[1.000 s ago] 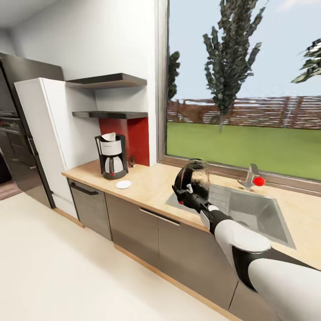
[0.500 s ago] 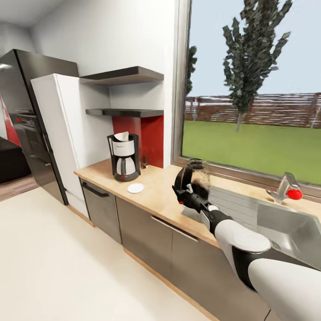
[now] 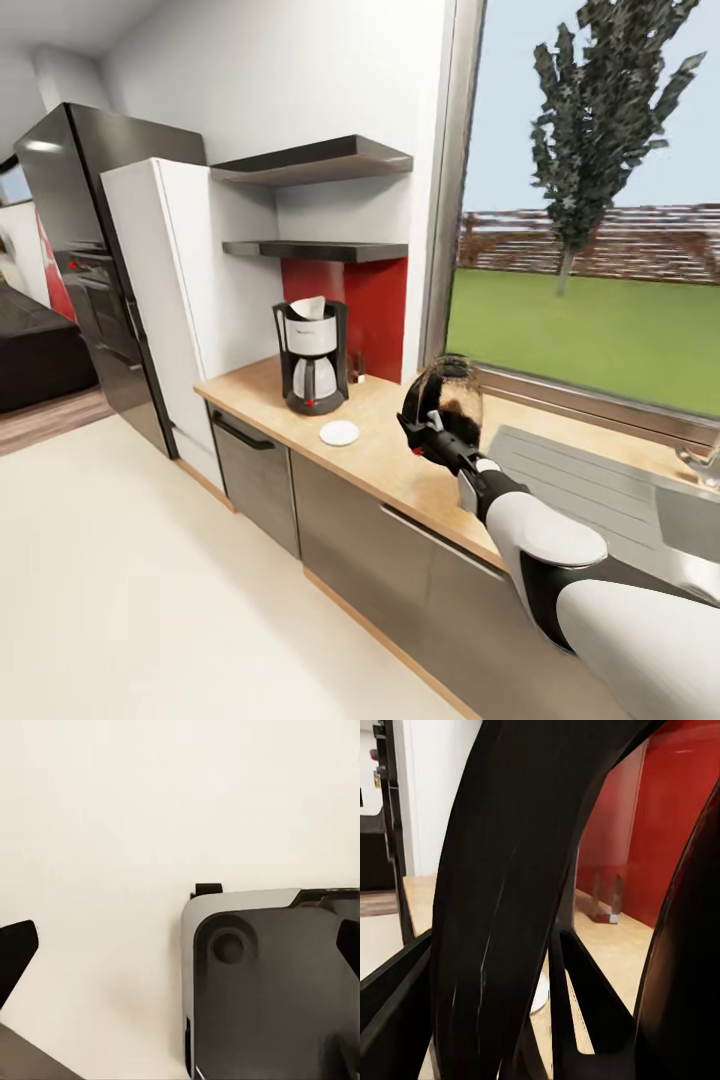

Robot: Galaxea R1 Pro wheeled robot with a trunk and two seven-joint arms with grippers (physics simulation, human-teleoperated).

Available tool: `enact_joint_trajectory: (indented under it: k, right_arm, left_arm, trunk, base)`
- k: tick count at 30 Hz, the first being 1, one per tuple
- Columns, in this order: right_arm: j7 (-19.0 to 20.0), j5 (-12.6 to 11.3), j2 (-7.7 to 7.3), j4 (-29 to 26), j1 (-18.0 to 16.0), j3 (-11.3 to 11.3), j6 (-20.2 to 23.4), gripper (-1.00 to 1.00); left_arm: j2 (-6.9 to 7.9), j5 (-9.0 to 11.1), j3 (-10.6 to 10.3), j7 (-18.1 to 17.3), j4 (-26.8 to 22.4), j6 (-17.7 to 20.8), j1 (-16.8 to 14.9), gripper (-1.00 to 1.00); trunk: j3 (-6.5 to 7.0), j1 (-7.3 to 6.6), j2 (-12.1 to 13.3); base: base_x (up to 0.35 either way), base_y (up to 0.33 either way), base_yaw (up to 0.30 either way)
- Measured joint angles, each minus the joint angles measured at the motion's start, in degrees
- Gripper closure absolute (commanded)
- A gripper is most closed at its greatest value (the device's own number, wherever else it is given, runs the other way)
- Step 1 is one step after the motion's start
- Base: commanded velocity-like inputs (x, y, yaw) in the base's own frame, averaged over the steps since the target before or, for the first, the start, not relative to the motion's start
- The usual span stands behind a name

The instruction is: Set up a coffee station on the kitchen countertop: keep the coffee maker on the countertop, move the bottle of coffee from the kitchen shelf to the counter next to the coffee maker, place a paper coffee filter on top of the coffee maker, put the saucer next to the coffee maker with the coffee cup on the saucer, and place the electric kettle next to the coffee maker.

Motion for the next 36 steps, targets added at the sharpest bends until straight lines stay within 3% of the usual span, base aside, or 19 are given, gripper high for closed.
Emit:
enact_joint_trajectory:
  k: [36]
  right_arm:
    - [-0.17, 0.14, -0.09, -4.9, 0.27, -0.15, -0.16, 1.0]
  left_arm:
    - [-0.07, -0.03, -0.02, -0.01, 0.01, -0.02, 0.0, -1.0]
  trunk:
    - [0.0, 0.02, 0.01]
  base:
    - [0.22, 0.215, 0.0]
